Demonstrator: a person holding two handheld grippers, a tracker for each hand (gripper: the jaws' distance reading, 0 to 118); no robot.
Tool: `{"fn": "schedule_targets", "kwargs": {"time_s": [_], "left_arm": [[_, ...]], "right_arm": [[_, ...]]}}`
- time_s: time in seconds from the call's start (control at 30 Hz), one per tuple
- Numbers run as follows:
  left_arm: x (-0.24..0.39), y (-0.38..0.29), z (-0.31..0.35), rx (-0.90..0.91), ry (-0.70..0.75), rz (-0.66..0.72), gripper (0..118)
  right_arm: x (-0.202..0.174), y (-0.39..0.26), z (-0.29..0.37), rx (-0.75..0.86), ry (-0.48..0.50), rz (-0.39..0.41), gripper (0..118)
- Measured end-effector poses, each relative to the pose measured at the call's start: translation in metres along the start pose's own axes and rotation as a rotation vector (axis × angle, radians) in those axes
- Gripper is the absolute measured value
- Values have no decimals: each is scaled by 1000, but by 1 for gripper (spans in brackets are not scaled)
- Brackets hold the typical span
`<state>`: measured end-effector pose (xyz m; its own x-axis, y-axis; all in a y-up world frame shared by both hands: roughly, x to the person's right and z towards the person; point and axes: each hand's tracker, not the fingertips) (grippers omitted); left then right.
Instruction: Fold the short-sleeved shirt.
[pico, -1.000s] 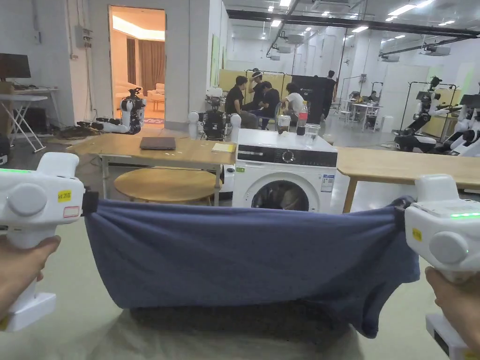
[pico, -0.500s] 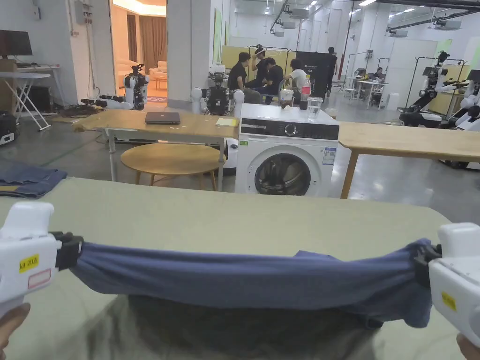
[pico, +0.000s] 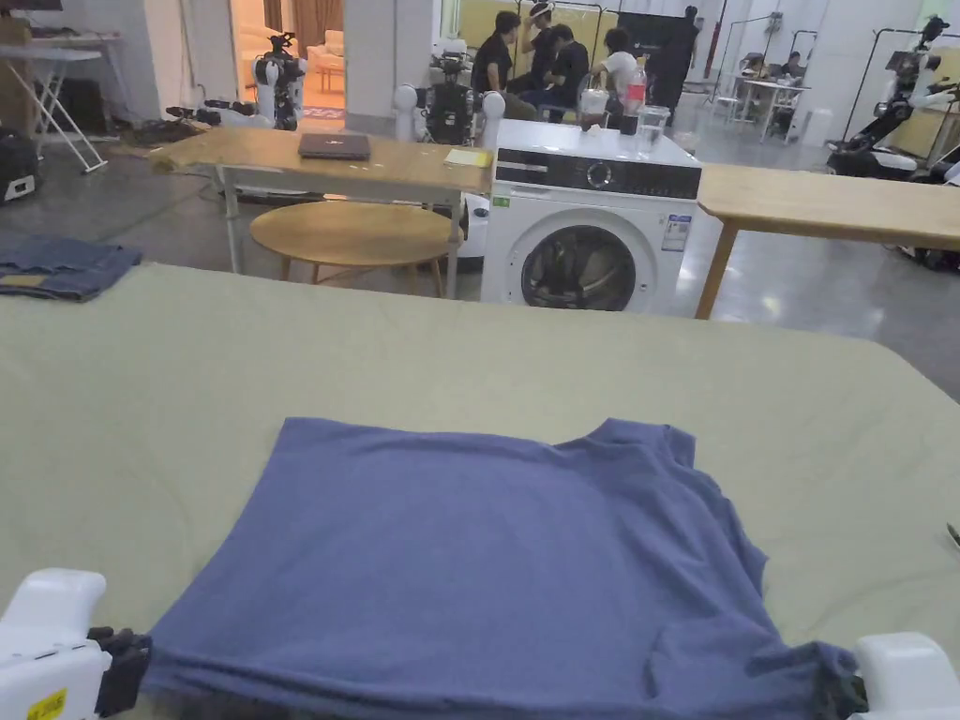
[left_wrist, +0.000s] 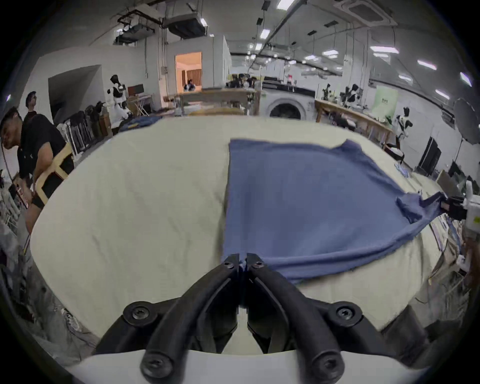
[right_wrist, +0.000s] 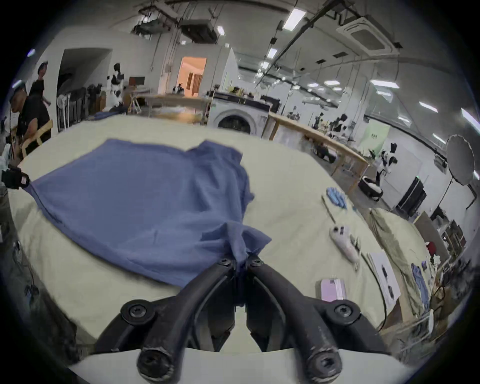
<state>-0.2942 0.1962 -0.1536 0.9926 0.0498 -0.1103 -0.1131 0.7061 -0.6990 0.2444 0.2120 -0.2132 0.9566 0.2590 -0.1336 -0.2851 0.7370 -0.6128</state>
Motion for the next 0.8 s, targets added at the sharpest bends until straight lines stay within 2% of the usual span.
{"fn": "schedule_targets", "kwargs": {"time_s": [0.2,0.33,0.4,0.43,0.47,0.5,0.57,0.67,0.8], "left_arm": [[1,-16,-34,-130,8,-29,0],[3,-23,-48,-162,11,-32,0],[-3,-25,-55,-155,8,-14,4],[-4,-23,-54,-158,9,-2,13],[-4,-20,-51,-160,7,7,30],[-3,-18,-46,-160,11,13,41],[-1,-11,-36,-133,13,25,47],[8,5,-24,-26,-37,23,47],[38,27,-13,146,-43,-51,47]], "right_arm": [[0,-26,-37,-175,26,13,4],[-1,-33,-52,-210,45,-13,7],[-1,-32,-53,-211,47,-21,19],[-2,-30,-52,-208,38,-25,33],[-2,-27,-47,-198,30,-31,54],[-1,-24,-43,-181,27,-37,63],[0,-12,-31,-91,38,-62,64],[-6,11,-18,17,44,-88,64],[-29,38,-12,189,45,-146,64]]}}
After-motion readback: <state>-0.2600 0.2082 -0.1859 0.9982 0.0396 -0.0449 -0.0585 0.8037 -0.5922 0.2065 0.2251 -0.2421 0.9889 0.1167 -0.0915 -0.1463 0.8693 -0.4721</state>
